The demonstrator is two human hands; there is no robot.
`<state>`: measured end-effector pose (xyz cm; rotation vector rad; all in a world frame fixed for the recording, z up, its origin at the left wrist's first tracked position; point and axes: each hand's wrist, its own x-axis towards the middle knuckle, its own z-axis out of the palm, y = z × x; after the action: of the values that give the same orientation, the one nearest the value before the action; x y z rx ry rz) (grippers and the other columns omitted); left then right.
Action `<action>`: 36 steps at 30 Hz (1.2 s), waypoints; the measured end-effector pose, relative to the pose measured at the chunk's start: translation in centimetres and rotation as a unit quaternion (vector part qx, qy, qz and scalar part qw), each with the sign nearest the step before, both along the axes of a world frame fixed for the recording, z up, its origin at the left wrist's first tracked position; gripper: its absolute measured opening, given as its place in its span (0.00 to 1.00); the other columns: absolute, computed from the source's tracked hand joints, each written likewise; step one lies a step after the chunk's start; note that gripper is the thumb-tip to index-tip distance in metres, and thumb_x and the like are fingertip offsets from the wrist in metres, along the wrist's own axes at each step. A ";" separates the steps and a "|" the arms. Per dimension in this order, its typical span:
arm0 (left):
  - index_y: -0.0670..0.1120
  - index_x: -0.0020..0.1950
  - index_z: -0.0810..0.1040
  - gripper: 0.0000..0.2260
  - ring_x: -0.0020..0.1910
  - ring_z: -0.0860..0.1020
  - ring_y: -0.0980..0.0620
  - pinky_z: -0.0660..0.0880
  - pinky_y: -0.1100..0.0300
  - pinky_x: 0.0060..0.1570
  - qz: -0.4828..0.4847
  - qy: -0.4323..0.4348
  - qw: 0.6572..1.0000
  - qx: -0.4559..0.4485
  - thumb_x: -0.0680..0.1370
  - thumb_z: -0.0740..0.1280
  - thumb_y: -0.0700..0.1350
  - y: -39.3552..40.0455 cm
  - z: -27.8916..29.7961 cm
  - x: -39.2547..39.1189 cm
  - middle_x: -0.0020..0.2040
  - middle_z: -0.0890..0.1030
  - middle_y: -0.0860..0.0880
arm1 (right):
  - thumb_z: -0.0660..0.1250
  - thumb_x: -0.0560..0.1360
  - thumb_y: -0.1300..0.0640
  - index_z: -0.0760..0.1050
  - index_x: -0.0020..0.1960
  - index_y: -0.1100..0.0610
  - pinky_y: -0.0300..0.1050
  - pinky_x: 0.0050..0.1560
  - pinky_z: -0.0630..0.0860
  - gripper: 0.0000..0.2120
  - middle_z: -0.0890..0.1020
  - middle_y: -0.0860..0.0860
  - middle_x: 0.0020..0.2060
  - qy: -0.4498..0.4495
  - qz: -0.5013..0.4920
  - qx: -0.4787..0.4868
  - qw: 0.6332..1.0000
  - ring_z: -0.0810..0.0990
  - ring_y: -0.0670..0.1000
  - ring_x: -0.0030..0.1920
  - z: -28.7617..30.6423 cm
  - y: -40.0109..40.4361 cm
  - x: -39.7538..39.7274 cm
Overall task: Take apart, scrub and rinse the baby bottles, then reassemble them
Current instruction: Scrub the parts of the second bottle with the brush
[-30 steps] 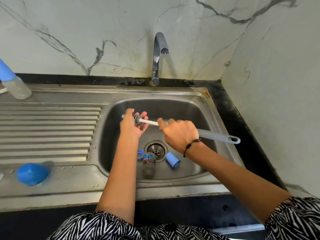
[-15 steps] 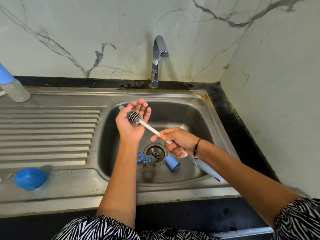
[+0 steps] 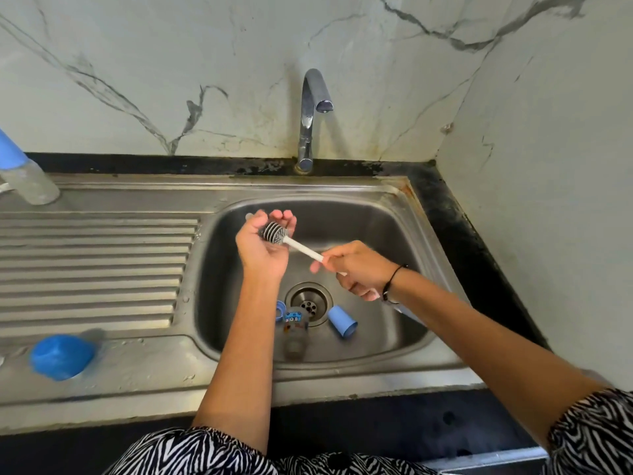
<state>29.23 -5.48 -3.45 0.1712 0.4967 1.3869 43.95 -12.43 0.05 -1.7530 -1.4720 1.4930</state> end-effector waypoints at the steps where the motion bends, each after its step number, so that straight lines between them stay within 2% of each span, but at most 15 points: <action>1: 0.43 0.35 0.71 0.07 0.31 0.77 0.49 0.76 0.54 0.44 0.001 -0.035 0.999 0.040 0.70 0.56 0.36 -0.4 0.5 -0.1 0.29 0.75 0.47 | 0.56 0.81 0.55 0.79 0.51 0.53 0.32 0.21 0.53 0.12 0.62 0.46 0.21 0.069 -0.001 -0.060 0.996 0.57 0.44 0.19 0.3 -0.2 0.6; 4: 0.44 0.32 0.73 0.07 0.33 0.76 0.49 0.76 0.55 0.45 -0.017 -0.064 0.993 0.096 0.66 0.56 0.38 -0.9 1.4 -0.3 0.31 0.75 0.47 | 0.55 0.82 0.54 0.79 0.53 0.53 0.31 0.21 0.52 0.13 0.60 0.47 0.23 0.134 0.014 -0.105 0.985 0.55 0.43 0.19 0.6 -0.5 1.1; 7: 0.45 0.40 0.71 0.06 0.38 0.78 0.49 0.78 0.53 0.44 -0.046 0.082 0.995 -0.010 0.76 0.59 0.42 -0.1 1.1 -0.5 0.37 0.77 0.46 | 0.58 0.80 0.55 0.80 0.55 0.56 0.35 0.24 0.62 0.13 0.69 0.47 0.24 -0.060 -0.004 0.048 0.997 0.65 0.45 0.22 0.6 -0.4 0.0; 10: 0.44 0.45 0.71 0.07 0.39 0.78 0.48 0.78 0.50 0.43 -0.055 0.300 0.940 -0.154 0.78 0.65 0.46 0.4 0.2 -0.2 0.43 0.77 0.44 | 0.54 0.81 0.50 0.74 0.60 0.51 0.44 0.39 0.68 0.14 0.81 0.52 0.43 -0.454 0.092 0.207 0.862 0.79 0.55 0.43 0.5 -0.8 -0.6; 12: 0.43 0.47 0.70 0.06 0.36 0.78 0.48 0.78 0.52 0.39 -0.039 0.322 0.931 -0.169 0.79 0.64 0.45 0.4 0.0 0.1 0.42 0.77 0.43 | 0.50 0.82 0.49 0.69 0.61 0.52 0.46 0.37 0.66 0.14 0.81 0.54 0.46 -0.544 0.123 0.270 0.785 0.79 0.59 0.45 0.1 -1.3 -0.7; 14: 0.43 0.44 0.69 0.06 0.30 0.78 0.49 0.76 0.55 0.35 -0.021 0.279 0.948 -0.154 0.80 0.59 0.42 0.4 0.1 0.2 0.36 0.76 0.44 | 0.50 0.82 0.49 0.69 0.60 0.52 0.46 0.37 0.66 0.14 0.81 0.54 0.45 -0.535 0.130 0.284 0.785 0.79 0.59 0.45 -0.2 -1.5 -0.8; 16: 0.42 0.42 0.68 0.06 0.25 0.76 0.48 0.75 0.56 0.33 0.004 0.214 0.969 -0.127 0.79 0.57 0.39 0.6 0.0 0.0 0.31 0.74 0.45 | 0.53 0.81 0.51 0.74 0.56 0.52 0.45 0.37 0.66 0.13 0.79 0.53 0.40 -0.414 0.109 0.233 0.873 0.78 0.57 0.41 -0.3 -1.0 -1.0; 18: 0.42 0.39 0.68 0.08 0.25 0.73 0.47 0.74 0.55 0.34 0.019 0.129 0.988 -0.079 0.78 0.56 0.37 0.7 0.0 -0.2 0.27 0.72 0.45 | 0.57 0.80 0.55 0.79 0.52 0.54 0.42 0.29 0.65 0.12 0.72 0.50 0.28 -0.152 0.039 0.124 0.980 0.70 0.50 0.27 -0.7 -0.3 -0.5; 22: 0.44 0.36 0.68 0.05 0.28 0.74 0.49 0.74 0.57 0.39 0.020 -0.025 0.999 0.039 0.72 0.57 0.40 -0.3 0.4 -0.3 0.28 0.73 0.47 | 0.56 0.82 0.54 0.79 0.51 0.52 0.32 0.20 0.52 0.13 0.61 0.47 0.22 0.125 0.001 -0.100 0.987 0.56 0.43 0.18 -0.1 -0.8 0.6; 24: 0.44 0.37 0.70 0.05 0.33 0.78 0.49 0.76 0.56 0.44 0.020 -0.039 0.998 0.033 0.73 0.57 0.41 -0.4 0.3 -0.2 0.32 0.77 0.47 | 0.57 0.81 0.55 0.79 0.50 0.53 0.33 0.20 0.54 0.12 0.62 0.47 0.22 0.097 -0.008 -0.068 0.993 0.57 0.43 0.18 -0.4 -0.7 0.4; 26: 0.45 0.39 0.71 0.09 0.38 0.79 0.48 0.76 0.54 0.46 -0.001 0.024 0.999 -0.037 0.78 0.56 0.43 -0.1 -0.2 -0.2 0.38 0.78 0.46 | 0.58 0.80 0.54 0.80 0.49 0.54 0.38 0.24 0.64 0.12 0.69 0.46 0.24 -0.080 0.003 0.063 0.995 0.66 0.45 0.22 -0.3 -0.5 -0.1; 29: 0.45 0.44 0.71 0.11 0.40 0.79 0.48 0.76 0.51 0.49 -0.055 0.222 0.962 -0.149 0.81 0.59 0.50 0.2 -0.8 -0.5 0.40 0.79 0.45 | 0.54 0.81 0.50 0.75 0.57 0.51 0.45 0.40 0.68 0.13 0.80 0.51 0.42 -0.427 0.098 0.212 0.873 0.78 0.54 0.44 -0.1 -0.8 -0.5; 32: 0.45 0.45 0.71 0.10 0.39 0.80 0.48 0.75 0.51 0.51 -0.054 0.302 0.937 -0.167 0.81 0.59 0.51 0.1 -0.6 -0.3 0.40 0.81 0.44 | 0.49 0.82 0.49 0.67 0.64 0.51 0.46 0.37 0.66 0.15 0.81 0.53 0.48 -0.549 0.130 0.289 0.773 0.80 0.59 0.48 -0.3 -1.3 -0.8; 34: 0.45 0.45 0.70 0.10 0.37 0.81 0.48 0.76 0.53 0.49 -0.025 0.290 0.947 -0.139 0.82 0.57 0.48 0.3 -0.3 0.0 0.40 0.82 0.43 | 0.49 0.82 0.49 0.68 0.63 0.51 0.46 0.37 0.66 0.15 0.81 0.53 0.47 -0.540 0.122 0.295 0.779 0.79 0.59 0.46 -0.4 -1.3 -0.9; 36: 0.46 0.43 0.69 0.10 0.35 0.82 0.48 0.75 0.54 0.45 0.001 0.243 0.966 -0.093 0.82 0.55 0.46 0.5 -0.1 0.0 0.39 0.84 0.43 | 0.53 0.81 0.50 0.73 0.59 0.52 0.45 0.39 0.68 0.13 0.81 0.52 0.44 -0.426 0.096 0.257 0.862 0.78 0.56 0.44 -0.1 -0.9 -1.2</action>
<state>29.22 -5.02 -3.51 0.3603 1.0317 1.2895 42.78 -13.34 -0.09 -2.0166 -2.2360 0.2344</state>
